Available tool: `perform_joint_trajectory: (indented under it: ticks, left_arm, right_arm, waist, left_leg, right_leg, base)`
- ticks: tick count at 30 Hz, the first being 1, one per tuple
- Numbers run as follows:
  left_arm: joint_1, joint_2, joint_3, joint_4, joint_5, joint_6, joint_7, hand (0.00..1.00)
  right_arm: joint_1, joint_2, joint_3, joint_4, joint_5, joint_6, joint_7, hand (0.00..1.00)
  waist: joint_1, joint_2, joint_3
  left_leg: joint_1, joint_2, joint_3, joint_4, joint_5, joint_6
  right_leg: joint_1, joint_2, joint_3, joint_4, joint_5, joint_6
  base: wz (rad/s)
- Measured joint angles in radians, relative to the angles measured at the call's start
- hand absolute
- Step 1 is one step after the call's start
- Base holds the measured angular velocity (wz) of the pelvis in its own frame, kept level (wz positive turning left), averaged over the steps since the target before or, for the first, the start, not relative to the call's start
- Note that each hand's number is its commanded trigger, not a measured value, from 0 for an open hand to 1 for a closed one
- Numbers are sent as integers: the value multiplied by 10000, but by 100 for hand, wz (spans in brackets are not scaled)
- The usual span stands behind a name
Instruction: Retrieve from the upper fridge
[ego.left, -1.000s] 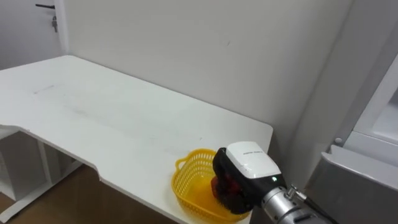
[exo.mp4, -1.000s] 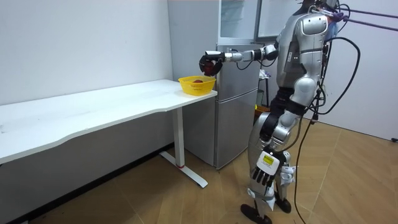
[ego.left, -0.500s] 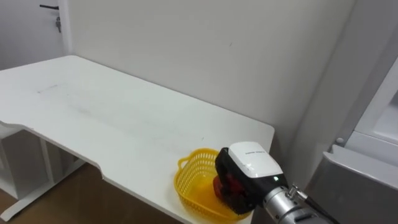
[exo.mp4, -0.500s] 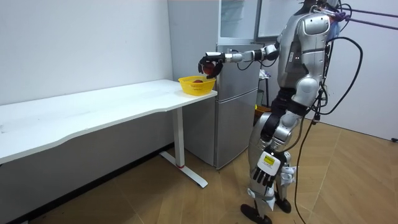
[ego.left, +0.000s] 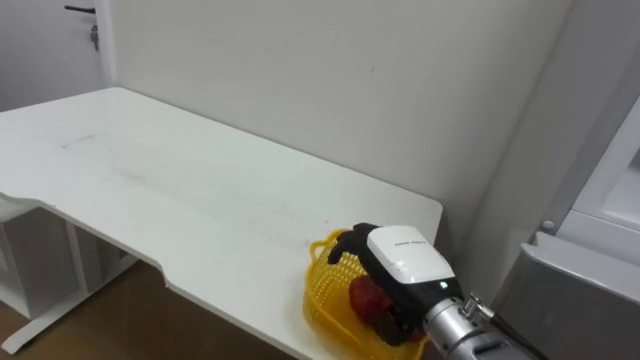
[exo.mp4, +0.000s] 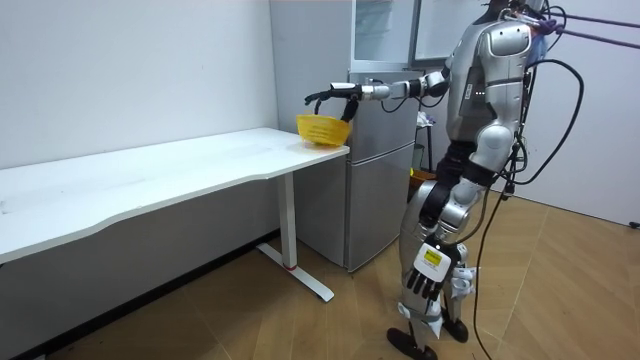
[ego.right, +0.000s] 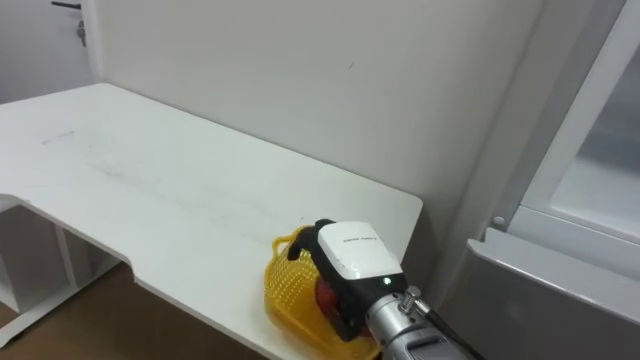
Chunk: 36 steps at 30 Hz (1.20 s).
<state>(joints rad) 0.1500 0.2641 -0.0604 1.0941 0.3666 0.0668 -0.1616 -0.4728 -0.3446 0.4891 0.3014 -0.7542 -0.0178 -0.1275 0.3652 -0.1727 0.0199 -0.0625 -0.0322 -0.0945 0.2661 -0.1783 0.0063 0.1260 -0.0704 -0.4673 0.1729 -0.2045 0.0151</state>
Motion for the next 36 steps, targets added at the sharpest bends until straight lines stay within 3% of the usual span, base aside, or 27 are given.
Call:
perform_joint_trajectory:
  ticks: [6, 36]
  left_arm:
    - [-3, 1, 1, -46, -3, 90, -21, 0]
    - [25, -31, -4, -50, -13, 186, -51, 0]
  right_arm:
    - [-1, 228, 1, 0, -3, 303, 0, 0]
    - [-37, 284, -8, -6, 204, 286, 9, 0]
  waist:
    - [6, -52, -30]
    - [1, -49, 9]
  left_leg:
    - [2, 2, 0, 1, 0, 0]
    - [-97, 13, 27, 52, -2, 1]
  right_leg:
    - [-1, 1, 1, 12, 0, 0]
    - [-134, -22, 13, 143, 0, 0]
  base:
    - [0]
    - [0]
